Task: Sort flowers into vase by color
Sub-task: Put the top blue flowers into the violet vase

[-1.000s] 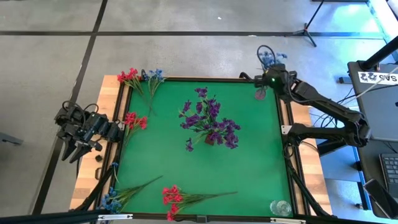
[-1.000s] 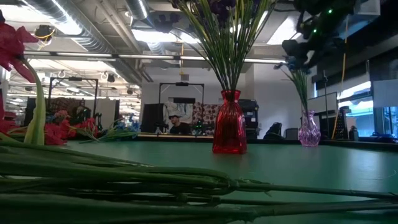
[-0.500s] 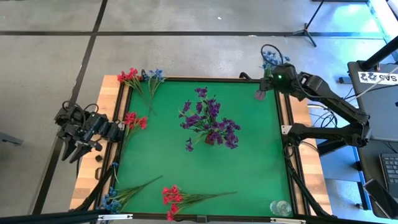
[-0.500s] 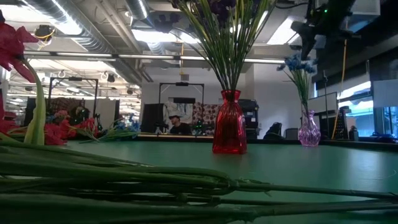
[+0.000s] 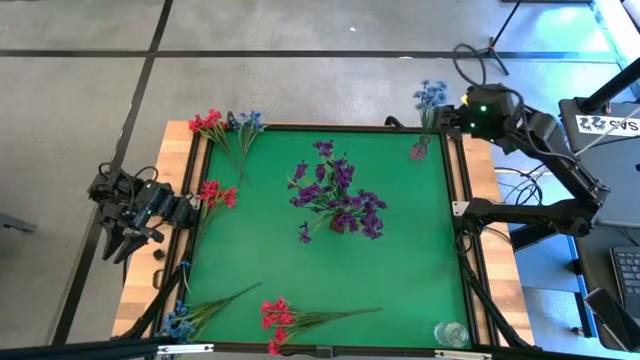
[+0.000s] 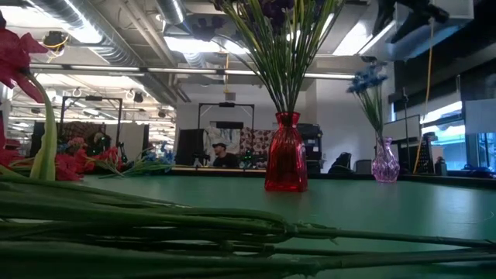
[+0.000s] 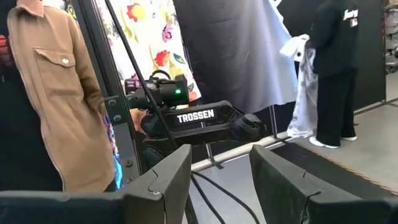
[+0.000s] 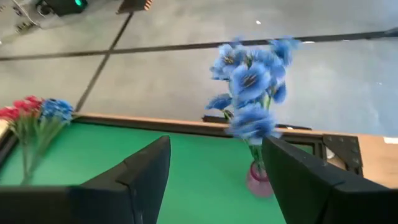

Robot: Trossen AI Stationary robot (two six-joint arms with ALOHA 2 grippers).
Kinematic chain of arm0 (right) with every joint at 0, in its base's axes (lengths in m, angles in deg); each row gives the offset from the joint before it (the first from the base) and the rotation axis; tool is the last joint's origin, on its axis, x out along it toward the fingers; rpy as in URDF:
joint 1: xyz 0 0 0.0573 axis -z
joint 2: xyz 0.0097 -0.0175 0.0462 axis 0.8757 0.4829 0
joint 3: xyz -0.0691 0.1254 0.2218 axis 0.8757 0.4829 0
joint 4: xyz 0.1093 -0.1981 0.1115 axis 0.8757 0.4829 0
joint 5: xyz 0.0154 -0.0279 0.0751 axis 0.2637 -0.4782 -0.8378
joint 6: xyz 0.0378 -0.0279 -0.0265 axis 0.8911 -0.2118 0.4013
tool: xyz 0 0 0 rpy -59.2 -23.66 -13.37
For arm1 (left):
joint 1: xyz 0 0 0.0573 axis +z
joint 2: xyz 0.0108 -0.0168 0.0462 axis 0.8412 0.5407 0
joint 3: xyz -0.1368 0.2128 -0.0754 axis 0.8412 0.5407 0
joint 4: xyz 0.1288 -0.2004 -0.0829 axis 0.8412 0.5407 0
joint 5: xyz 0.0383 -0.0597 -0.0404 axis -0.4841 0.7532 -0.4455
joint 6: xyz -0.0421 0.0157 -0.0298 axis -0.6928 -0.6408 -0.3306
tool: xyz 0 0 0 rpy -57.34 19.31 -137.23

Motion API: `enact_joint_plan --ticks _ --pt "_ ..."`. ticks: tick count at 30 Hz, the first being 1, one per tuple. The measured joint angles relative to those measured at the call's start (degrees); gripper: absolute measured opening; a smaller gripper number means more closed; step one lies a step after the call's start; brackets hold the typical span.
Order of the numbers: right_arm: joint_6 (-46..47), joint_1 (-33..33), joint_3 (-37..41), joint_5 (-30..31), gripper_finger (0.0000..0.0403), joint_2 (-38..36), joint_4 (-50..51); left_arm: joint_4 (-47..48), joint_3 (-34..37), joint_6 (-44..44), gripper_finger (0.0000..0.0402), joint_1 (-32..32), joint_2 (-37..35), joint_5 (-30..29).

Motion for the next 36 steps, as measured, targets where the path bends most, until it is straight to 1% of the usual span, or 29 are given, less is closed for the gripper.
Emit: enact_joint_plan --ticks 4,7,10,13,16,19,20,21,22,24,26,28,29,31,33,34,36 --pt "-0.1 0.0 -2.1 0.0 0.0253 0.0 -0.3 -0.1 0.0 3.6 0.0161 0.0 0.0 -0.2" --pt "-0.2 0.0 -2.9 0.1 0.0253 0.0 -0.3 -0.3 0.0 12.0 0.0161 0.0 0.0 -2.5" --pt "-0.2 0.0 -2.9 0.1 0.0253 0.0 -0.2 -0.3 0.0 19.7 0.0161 0.0 0.0 -2.8" --pt "-0.2 0.0 -2.9 0.1 0.0253 0.0 0.5 -0.3 0.0 22.1 0.0161 0.0 0.0 -3.2" --pt "-0.2 0.0 -2.9 0.0 0.0253 0.0 1.0 -0.3 0.0 26.6 0.0161 0.0 0.0 -3.6" --pt "-0.2 0.0 -2.9 0.0 0.0253 0.0 1.8 -0.2 -0.1 26.2 0.0161 0.3 0.0 -2.3" --pt "-0.2 0.0 -2.9 0.0 0.0253 0.0 1.8 1.2 -0.1 26.0 0.0161 0.7 0.0 -4.0" --pt "-0.2 0.0 -2.9 0.0 0.0253 0.0 1.8 4.7 0.0 26.7 0.0161 1.5 0.0 -7.6" --pt "-0.2 0.0 -2.9 0.0 0.0253 0.0 1.8 10.3 0.1 27.7 0.0161 2.5 0.0 -11.8" --pt "-0.2 0.0 -2.9 0.2 0.0253 0.0 1.8 25.8 0.1 30.4 0.0161 4.9 0.0 -20.5" --pt "-0.2 0.1 -2.9 0.6 0.0253 0.0 1.8 41.5 0.1 36.1 0.0161 7.2 0.0 -29.7" --pt "-0.3 0.1 -2.9 1.0 0.0253 0.0 1.7 51.0 0.3 43.3 0.0161 8.8 0.1 -41.6" --pt "-0.3 0.1 -2.9 1.1 0.0253 0.0 1.7 53.4 0.2 46.3 0.0161 9.4 0.1 -49.8" --pt "-0.3 0.1 -2.9 0.9 0.0253 0.0 1.8 55.6 0.2 48.2 0.0161 10.3 0.1 -67.6" --pt "-0.5 0.1 -2.9 0.1 0.0253 -0.5 1.8 55.7 0.2 46.6 0.0161 11.0 0.1 -85.0" --pt "-0.5 0.0 -2.9 -0.1 0.0253 -0.7 1.8 55.6 0.2 44.9 0.0161 11.3 0.1 -92.6" --pt "-0.5 0.0 -2.9 -0.8 0.0253 -1.2 1.8 55.7 0.2 41.1 0.0161 11.9 0.1 -105.1"
